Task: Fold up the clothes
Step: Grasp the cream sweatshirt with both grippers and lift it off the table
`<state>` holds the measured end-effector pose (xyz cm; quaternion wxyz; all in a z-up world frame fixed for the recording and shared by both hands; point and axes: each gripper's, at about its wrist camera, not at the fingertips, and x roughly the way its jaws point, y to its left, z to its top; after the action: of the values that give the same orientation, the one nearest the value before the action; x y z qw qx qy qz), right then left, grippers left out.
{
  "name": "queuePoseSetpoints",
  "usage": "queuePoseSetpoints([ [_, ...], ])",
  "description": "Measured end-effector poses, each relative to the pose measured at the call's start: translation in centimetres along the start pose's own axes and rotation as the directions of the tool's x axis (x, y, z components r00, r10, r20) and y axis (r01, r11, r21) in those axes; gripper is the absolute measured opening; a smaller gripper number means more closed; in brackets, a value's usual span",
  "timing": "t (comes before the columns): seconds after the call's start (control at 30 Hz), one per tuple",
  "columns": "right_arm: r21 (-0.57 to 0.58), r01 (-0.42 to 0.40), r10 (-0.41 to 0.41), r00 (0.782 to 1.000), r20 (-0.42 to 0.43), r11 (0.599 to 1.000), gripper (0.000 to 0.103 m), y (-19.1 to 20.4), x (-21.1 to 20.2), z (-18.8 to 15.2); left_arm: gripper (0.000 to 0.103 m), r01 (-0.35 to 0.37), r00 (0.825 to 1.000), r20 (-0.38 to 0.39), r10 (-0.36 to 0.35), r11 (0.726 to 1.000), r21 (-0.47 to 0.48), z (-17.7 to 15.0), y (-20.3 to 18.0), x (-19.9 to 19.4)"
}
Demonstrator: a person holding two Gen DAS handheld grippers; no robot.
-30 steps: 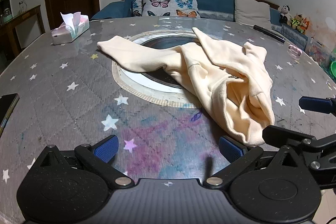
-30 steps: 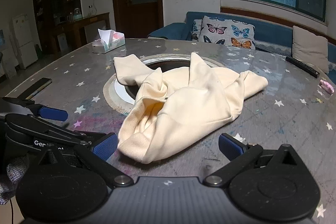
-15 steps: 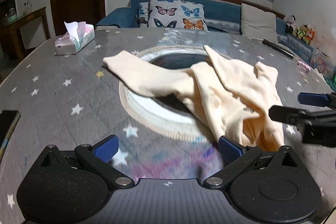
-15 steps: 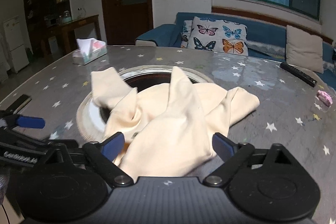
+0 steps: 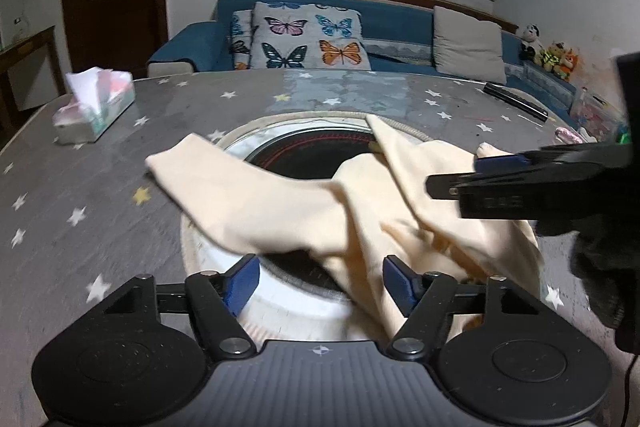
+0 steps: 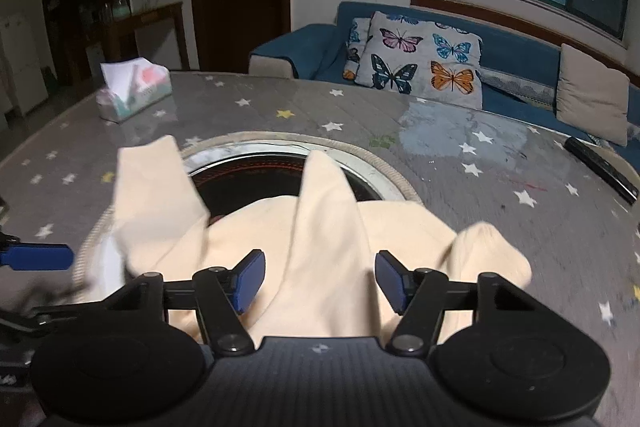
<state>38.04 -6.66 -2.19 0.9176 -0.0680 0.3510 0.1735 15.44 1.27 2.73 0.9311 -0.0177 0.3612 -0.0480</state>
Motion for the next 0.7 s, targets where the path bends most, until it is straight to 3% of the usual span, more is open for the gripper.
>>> queuePoseSetpoints([
  [0.13, -0.005, 0.009, -0.009, 0.999, -0.032, 1.0, 0.053, -0.7, 2.6, 0.5, 0.067, 0.028, 1.0, -0.008, -0.028, 1.0, 0.013, 1.2, -0.3, 1.8],
  [0.2, 0.01, -0.013, 0.014, 0.998, -0.054, 1.0, 0.036, -1.1, 3.6, 0.6, 0.064, 0.036, 0.999, -0.025, -0.036, 0.999, 0.016, 1.6, -0.5, 2.8],
  [0.3, 0.02, -0.027, 0.028, 0.998, -0.054, 0.999, 0.015, -1.6, 3.7, 0.3, 0.052, 0.05, 0.997, -0.057, -0.049, 0.999, 0.015, 1.7, -0.7, 4.2],
  [0.37, 0.025, -0.025, 0.026, 0.999, -0.039, 0.999, 0.008, -1.9, 3.0, 0.2, 0.04, 0.053, 0.996, -0.066, -0.052, 0.998, 0.017, 1.7, -0.6, 4.7],
  [0.43, 0.032, -0.016, 0.017, 1.0, -0.017, 0.999, 0.007, -2.3, 1.9, 0.1, 0.022, 0.056, 0.996, -0.068, -0.055, 0.998, 0.02, 1.6, -0.4, 5.0],
  [0.5, 0.051, -0.008, 0.007, 1.0, 0.019, 0.999, 0.007, -3.1, 0.0, 0.0, 0.012, 0.06, 0.996, -0.066, -0.06, 0.998, 0.008, 1.4, 0.0, 4.7],
  [0.6, 0.079, 0.004, -0.009, 0.997, 0.072, 0.997, 0.007, -4.2, -3.0, -0.1, 0.004, 0.057, 0.997, -0.051, -0.057, 0.998, -0.01, 1.0, 0.5, 3.8],
  [0.7, 0.118, 0.035, -0.049, 0.993, 0.11, 0.992, 0.007, -6.0, -6.6, -1.1, 0.001, 0.048, 0.998, -0.04, -0.05, 0.998, -0.03, 0.4, 1.0, 2.7],
])
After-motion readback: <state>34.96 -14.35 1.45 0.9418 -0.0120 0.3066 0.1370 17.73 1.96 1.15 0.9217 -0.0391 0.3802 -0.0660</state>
